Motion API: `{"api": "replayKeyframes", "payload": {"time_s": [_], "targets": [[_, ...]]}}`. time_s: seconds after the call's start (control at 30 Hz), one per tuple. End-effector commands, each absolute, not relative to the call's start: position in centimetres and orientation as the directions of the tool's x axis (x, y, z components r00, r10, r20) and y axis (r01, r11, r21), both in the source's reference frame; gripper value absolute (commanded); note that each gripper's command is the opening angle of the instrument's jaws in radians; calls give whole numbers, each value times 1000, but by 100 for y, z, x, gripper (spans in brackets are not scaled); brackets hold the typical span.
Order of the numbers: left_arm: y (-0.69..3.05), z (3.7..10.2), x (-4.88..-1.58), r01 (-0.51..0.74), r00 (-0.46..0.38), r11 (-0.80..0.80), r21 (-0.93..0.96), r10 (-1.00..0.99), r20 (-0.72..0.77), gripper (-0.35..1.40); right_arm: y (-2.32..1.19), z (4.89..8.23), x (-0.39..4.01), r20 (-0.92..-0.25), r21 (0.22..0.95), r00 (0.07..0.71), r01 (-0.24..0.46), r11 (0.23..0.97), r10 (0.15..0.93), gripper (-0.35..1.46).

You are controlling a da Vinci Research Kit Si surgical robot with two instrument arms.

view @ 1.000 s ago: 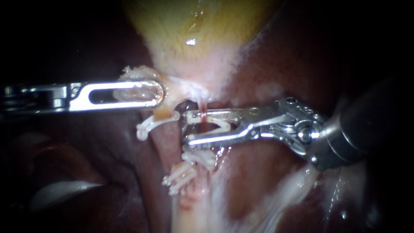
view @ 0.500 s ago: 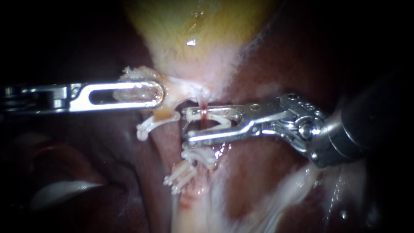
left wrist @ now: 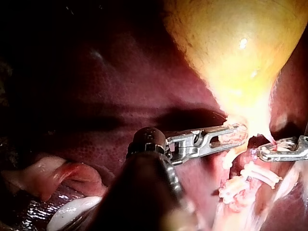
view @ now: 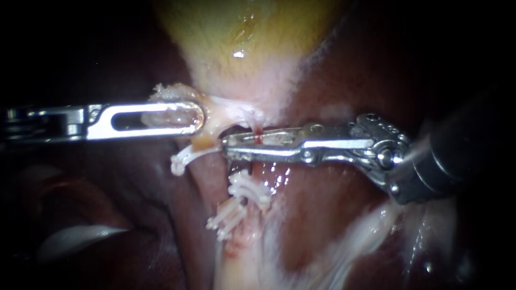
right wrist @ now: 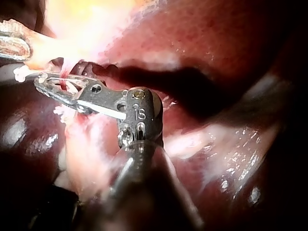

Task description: Clipping third clip right tube

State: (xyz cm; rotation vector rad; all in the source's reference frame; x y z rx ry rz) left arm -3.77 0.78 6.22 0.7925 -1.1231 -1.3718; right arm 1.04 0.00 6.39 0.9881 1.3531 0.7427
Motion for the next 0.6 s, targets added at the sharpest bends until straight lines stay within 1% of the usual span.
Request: {"api": "replayKeyframes", "payload": {"time_s": [0.03,0.6], "targets": [[78,622,-377,336,-135,93,937,-980,146,-35,-2,641,105,-441,896,108,109,431,891,-35],[78,623,-377,336,-135,94,937,-980,147,-35,-2,644,104,-442,896,108,108,431,891,-35]]}}
